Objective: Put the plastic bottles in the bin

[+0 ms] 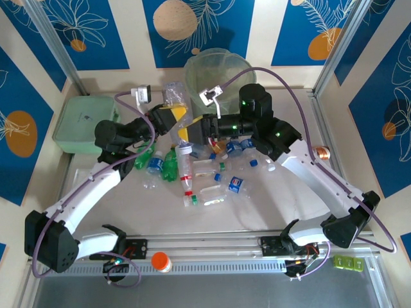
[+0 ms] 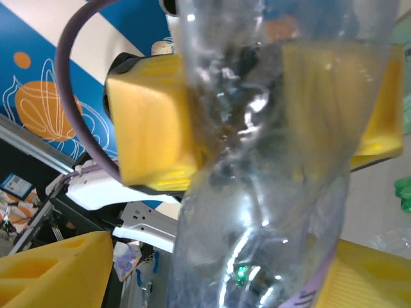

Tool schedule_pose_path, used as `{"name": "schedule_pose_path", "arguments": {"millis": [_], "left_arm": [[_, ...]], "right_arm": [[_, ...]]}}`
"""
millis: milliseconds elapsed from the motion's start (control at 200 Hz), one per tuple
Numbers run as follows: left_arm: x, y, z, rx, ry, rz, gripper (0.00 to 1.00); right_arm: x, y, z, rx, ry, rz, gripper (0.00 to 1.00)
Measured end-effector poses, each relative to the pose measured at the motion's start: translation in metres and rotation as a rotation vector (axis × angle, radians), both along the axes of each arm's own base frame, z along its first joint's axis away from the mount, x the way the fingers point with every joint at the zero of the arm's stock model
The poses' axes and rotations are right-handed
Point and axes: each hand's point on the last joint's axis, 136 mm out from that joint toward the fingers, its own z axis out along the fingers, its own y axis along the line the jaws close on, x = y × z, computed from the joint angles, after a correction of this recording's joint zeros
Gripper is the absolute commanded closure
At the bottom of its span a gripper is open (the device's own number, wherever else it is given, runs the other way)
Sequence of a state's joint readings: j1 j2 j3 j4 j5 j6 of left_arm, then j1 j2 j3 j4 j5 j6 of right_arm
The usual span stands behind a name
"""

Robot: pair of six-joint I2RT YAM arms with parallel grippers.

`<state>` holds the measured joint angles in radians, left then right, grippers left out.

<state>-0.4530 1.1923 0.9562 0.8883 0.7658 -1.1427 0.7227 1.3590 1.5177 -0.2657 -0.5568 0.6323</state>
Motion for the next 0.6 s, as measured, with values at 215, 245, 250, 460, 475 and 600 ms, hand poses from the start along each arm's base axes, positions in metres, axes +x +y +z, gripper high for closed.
{"name": "schedule_pose_path", "arguments": {"millis": [215,245,250,460,475,600], "left_arm": [[0.001,-0.003,-0.007,0.035,0.008,0.018,0.58],[0.001,-0.004,-0.008,0.037,0.008,0.019,0.55],[0.001,-0.004,-0.008,0.038,0.007,0.019,0.55],[0.003,-0.006,-0.015,0.065,0.019,0.027,0.42],[0.003,-0.006,-0.015,0.066,0.024,0.027,0.4],[0.005,-0.007,-0.019,0.077,0.036,0.041,0.18]], "right_arm": [[0.004,0.002,-0.007,-0.021,0.01,-0.022,0.39],[0.005,0.002,-0.008,-0.024,0.015,-0.027,0.42],[0.005,0.002,-0.008,-0.024,0.013,-0.026,0.43],[0.009,0.002,-0.02,-0.039,0.03,-0.05,0.54],[0.009,0.002,-0.02,-0.039,0.033,-0.051,0.54],[0.006,0.0,-0.022,-0.04,0.033,-0.051,0.54]]}}
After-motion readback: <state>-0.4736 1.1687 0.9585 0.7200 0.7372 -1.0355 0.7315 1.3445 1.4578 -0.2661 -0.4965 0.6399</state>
